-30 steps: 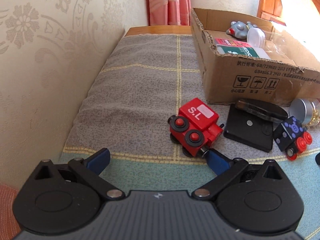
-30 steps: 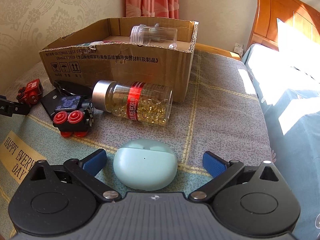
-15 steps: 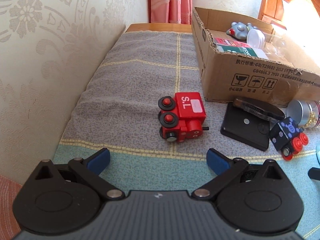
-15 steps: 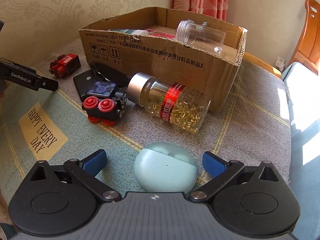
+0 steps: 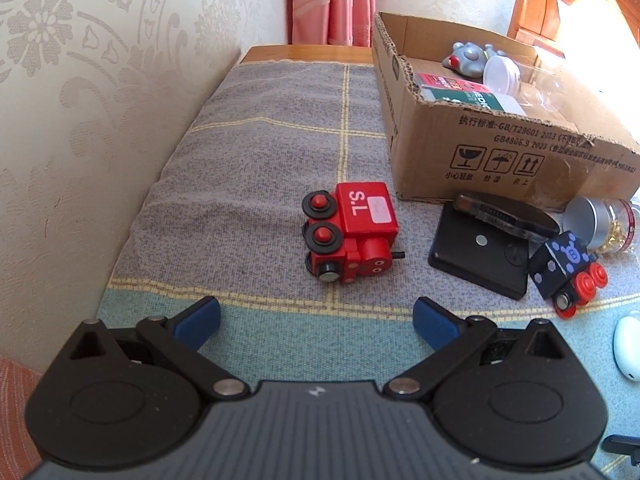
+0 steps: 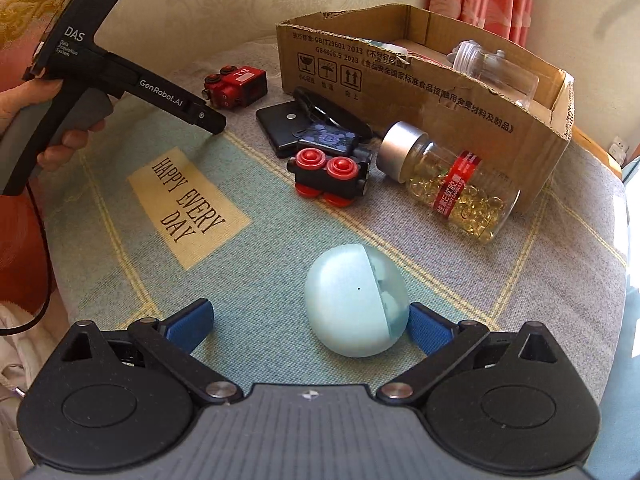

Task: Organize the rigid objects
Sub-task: 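Move the right tool toward the mint-green round case while the left tool approaches the red S.L train, then close the left tool on the red S.L train while the right tool closes on the mint-green case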

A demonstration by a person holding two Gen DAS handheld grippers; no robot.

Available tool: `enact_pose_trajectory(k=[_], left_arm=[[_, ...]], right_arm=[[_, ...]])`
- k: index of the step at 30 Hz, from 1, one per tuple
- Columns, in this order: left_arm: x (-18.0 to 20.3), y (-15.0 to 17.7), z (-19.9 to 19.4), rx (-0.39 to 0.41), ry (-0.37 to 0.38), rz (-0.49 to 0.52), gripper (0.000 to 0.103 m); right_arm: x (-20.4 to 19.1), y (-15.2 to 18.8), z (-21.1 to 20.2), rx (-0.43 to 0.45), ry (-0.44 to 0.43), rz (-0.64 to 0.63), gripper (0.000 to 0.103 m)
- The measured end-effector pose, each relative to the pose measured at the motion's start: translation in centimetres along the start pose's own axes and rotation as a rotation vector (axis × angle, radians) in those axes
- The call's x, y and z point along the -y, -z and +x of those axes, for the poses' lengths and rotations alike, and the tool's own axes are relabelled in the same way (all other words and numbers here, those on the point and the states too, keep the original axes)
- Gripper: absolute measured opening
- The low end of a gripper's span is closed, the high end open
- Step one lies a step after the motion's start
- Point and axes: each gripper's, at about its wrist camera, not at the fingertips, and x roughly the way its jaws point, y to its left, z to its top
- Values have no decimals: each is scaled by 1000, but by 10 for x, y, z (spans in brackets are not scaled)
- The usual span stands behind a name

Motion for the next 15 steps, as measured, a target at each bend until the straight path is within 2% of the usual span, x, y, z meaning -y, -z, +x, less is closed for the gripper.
enact_pose_trajectory(k=[6, 15], left_arm=[[9, -5, 3, 23, 21, 3, 102], [7, -20, 9, 94, -28, -47, 97]], right_arm=[[0, -2, 5, 31, 48, 16, 103], [5, -1, 6, 70, 59, 26, 103]])
